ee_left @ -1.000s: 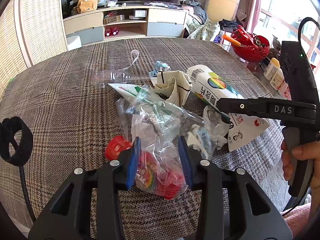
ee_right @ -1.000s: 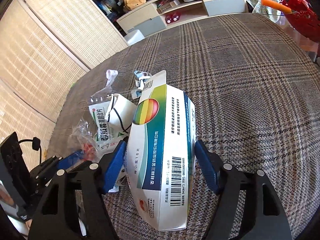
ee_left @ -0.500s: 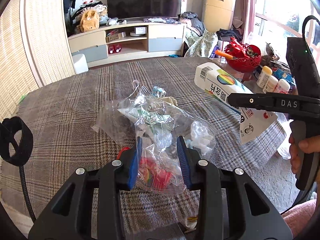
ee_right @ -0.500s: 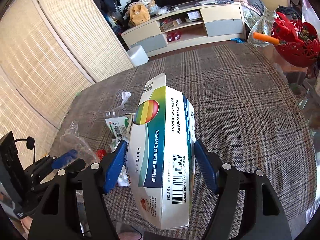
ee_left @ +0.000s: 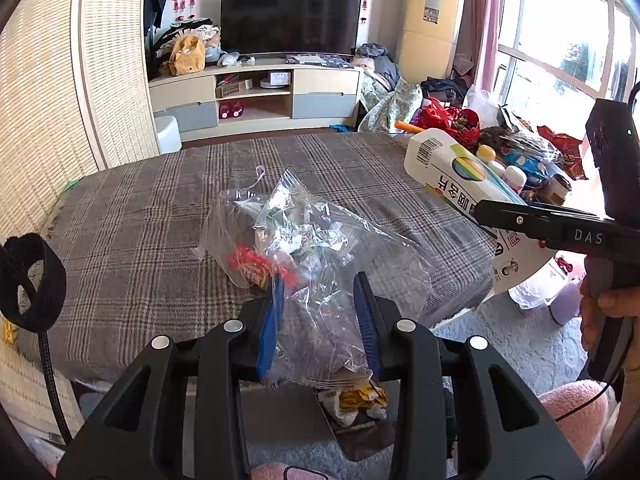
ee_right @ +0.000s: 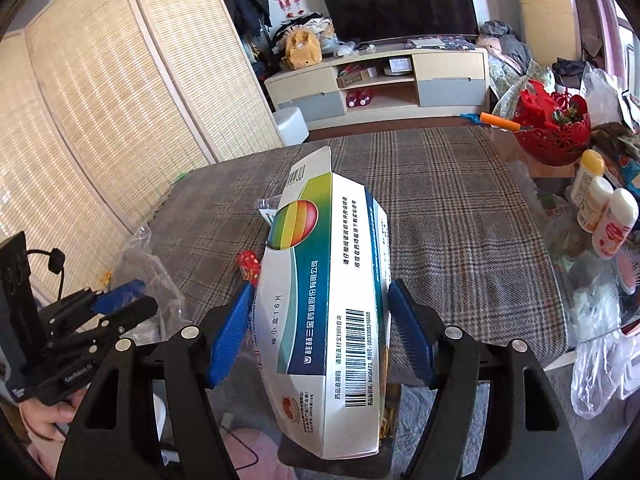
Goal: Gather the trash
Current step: 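Carry the box and plastic bag to the trash bin and release both, then reach the right gripper to the crumpled white tissue and grasp it, then grasp the red Skittles tube with the left gripper while the right holds the tissue, then carry the Skittles tube and tissue over the bin and open both grippers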
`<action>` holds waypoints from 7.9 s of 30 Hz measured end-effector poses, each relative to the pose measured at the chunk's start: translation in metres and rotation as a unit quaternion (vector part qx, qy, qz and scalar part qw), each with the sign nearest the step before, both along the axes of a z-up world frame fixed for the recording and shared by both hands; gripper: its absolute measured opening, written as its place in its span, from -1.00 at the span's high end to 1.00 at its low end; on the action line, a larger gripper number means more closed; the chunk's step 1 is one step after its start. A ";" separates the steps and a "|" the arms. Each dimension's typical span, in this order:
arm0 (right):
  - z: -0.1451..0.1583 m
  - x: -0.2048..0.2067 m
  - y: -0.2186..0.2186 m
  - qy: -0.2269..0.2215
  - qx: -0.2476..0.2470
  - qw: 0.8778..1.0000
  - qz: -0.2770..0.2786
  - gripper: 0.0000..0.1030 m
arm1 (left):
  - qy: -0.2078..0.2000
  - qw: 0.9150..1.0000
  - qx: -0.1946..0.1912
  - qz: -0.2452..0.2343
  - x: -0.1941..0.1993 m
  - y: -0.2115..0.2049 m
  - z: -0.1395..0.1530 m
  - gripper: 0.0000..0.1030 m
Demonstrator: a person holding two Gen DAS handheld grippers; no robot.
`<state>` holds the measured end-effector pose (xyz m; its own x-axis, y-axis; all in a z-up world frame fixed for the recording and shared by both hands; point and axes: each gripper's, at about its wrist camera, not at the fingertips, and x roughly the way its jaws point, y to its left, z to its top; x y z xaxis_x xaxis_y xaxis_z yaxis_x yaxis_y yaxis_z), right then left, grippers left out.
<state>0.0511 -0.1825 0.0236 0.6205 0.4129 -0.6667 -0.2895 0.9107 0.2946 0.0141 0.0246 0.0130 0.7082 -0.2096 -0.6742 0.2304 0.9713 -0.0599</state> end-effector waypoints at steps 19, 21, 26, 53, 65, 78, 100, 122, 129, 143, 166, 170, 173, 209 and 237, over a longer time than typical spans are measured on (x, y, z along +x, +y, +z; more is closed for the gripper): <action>-0.110 -0.089 -0.023 0.063 -0.018 0.998 -0.017 -0.35 | 0.099 0.994 -0.016 -0.032 -0.080 -0.036 -0.123 0.35; -0.130 -0.089 -0.020 0.081 -0.023 0.996 -0.020 -0.35 | 0.118 0.992 -0.013 -0.032 -0.081 -0.038 -0.140 0.35; -0.172 -0.084 -0.013 0.122 -0.034 0.991 -0.030 -0.34 | 0.156 0.987 -0.014 -0.021 -0.077 -0.039 -0.182 0.35; -0.245 -0.044 0.010 0.204 -0.013 0.978 -0.038 -0.36 | 0.234 0.972 -0.029 -0.016 -0.025 -0.052 -0.267 0.17; -0.232 -0.046 -0.003 0.176 -0.023 0.981 -0.073 -0.79 | 0.210 0.977 -0.022 0.006 -0.025 -0.038 -0.251 -0.76; -0.161 -0.034 -0.005 0.101 -0.026 0.992 -0.069 -0.94 | 0.150 0.987 -0.014 0.057 -0.028 0.005 -0.198 -0.84; -0.091 0.093 0.039 0.054 -0.046 0.996 -0.054 -0.92 | 0.068 0.988 0.035 0.136 0.103 0.053 -0.099 -0.84; -0.138 0.137 0.079 0.108 -0.031 0.993 -0.025 -0.06 | 0.089 0.987 0.050 0.121 0.153 0.043 -0.128 -0.76; -0.142 0.141 0.087 0.102 -0.022 0.994 -0.019 0.61 | 0.091 0.988 0.051 0.117 0.161 0.040 -0.133 -0.76; -0.121 0.130 0.045 0.078 -0.021 0.996 -0.032 0.73 | 0.109 0.982 0.080 0.129 0.166 0.024 -0.138 -0.76; -0.126 0.070 0.027 0.092 -0.027 0.995 -0.014 0.73 | 0.127 0.985 0.051 0.103 0.101 0.049 -0.139 0.40; -0.117 0.044 0.025 0.084 -0.028 0.996 -0.006 0.73 | 0.127 0.987 0.043 0.092 0.073 0.042 -0.135 0.40; -0.112 0.025 0.023 0.080 -0.028 0.996 -0.004 0.73 | 0.127 0.988 0.036 0.079 0.049 0.035 -0.132 0.40; -0.236 -0.072 0.022 0.177 -0.044 0.983 0.004 0.73 | 0.233 0.972 -0.032 -0.007 -0.045 -0.037 -0.266 0.40; -0.237 -0.074 0.003 0.153 -0.050 0.986 -0.047 -0.94 | 0.186 0.982 -0.020 0.019 -0.057 -0.010 -0.236 -0.84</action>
